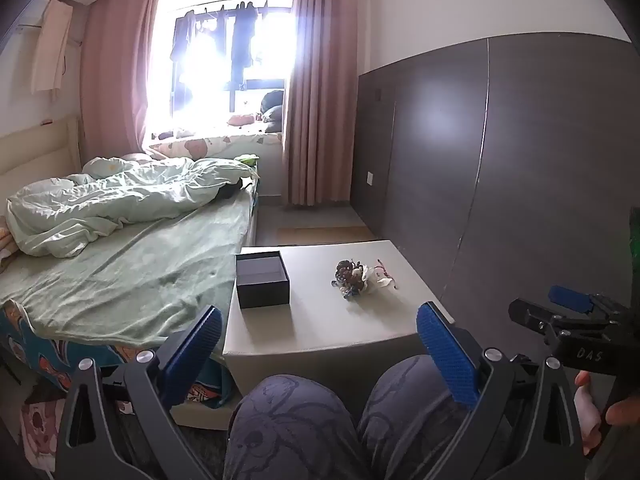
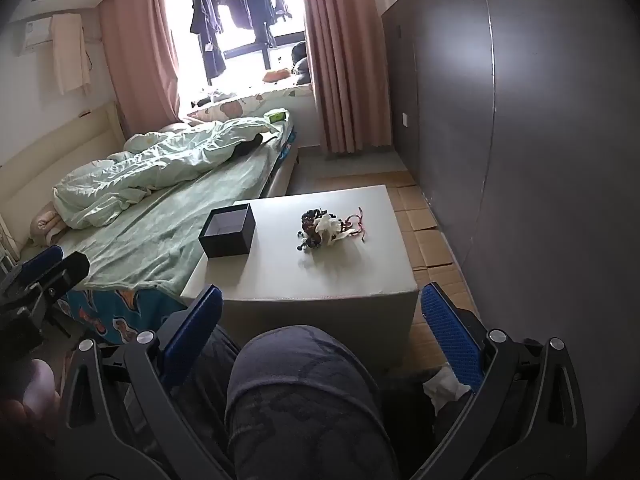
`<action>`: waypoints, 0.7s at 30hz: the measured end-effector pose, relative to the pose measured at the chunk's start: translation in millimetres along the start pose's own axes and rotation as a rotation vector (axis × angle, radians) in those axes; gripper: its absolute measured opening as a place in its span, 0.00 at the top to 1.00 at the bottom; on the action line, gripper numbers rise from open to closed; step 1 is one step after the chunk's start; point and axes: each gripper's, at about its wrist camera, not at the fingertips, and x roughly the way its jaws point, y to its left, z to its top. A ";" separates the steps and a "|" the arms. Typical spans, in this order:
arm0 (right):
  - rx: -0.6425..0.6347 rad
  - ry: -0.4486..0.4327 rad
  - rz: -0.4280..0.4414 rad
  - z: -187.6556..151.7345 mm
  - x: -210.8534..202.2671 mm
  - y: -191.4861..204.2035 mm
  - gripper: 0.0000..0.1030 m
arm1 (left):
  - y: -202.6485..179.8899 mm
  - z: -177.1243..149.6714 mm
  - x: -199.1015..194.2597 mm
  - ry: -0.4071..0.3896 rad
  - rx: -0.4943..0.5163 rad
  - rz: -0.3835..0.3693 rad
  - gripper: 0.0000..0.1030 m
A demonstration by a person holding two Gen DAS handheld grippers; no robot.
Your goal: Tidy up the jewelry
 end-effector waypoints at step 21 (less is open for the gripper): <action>0.012 -0.004 -0.032 3.7 -2.9 -9.0 0.04 | 0.3 -3.5 4.1 -0.014 -0.028 -0.045 0.08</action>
